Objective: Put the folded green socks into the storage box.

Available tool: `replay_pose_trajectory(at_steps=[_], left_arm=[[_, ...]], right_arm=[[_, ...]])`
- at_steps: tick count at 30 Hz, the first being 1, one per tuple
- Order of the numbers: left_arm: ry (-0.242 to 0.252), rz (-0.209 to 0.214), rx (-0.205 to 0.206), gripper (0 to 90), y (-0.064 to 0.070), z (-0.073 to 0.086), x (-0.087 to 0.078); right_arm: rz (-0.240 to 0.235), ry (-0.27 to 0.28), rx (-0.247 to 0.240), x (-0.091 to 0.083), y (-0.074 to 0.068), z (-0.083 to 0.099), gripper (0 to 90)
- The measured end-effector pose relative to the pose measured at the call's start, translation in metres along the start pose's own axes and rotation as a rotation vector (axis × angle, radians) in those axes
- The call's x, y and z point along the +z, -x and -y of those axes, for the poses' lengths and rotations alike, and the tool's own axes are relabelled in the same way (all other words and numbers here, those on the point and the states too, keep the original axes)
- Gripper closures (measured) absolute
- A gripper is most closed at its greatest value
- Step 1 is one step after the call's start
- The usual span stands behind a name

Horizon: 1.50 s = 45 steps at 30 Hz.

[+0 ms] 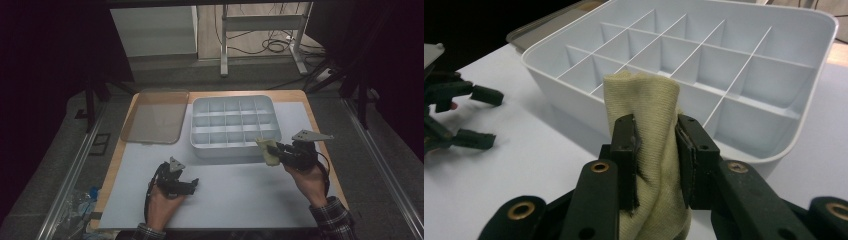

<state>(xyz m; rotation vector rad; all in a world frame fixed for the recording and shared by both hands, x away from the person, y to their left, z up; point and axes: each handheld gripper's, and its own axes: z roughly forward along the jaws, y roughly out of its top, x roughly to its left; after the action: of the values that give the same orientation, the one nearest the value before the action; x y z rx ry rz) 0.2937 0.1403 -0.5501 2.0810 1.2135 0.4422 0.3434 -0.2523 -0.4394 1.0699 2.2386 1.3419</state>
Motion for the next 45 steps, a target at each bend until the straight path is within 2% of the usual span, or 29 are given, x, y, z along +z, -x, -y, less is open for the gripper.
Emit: replay_pose_trajectory(at_steps=[14, 26, 34, 45], left_arm=[[0.0, 0.001, -0.001, 6.0, 0.0, 0.0, 0.0], [-0.003, 0.002, 0.003, 6.0, 0.0, 0.0, 0.0], [-0.003, 0.003, 0.0, 6.0, 0.0, 0.0, 0.0], [-0.003, 0.003, 0.0, 6.0, 0.0, 0.0, 0.0]], right_arm=[[0.058, 0.022, 0.008, 0.009, 0.016, -0.012, 72.1], [0.101, 0.043, -0.004, 0.021, 0.027, -0.023, 72.1], [0.13, 0.04, -0.025, 0.032, 0.033, -0.028, 72.1], [0.158, 0.04, -0.026, 0.042, 0.042, -0.03, 72.0]])
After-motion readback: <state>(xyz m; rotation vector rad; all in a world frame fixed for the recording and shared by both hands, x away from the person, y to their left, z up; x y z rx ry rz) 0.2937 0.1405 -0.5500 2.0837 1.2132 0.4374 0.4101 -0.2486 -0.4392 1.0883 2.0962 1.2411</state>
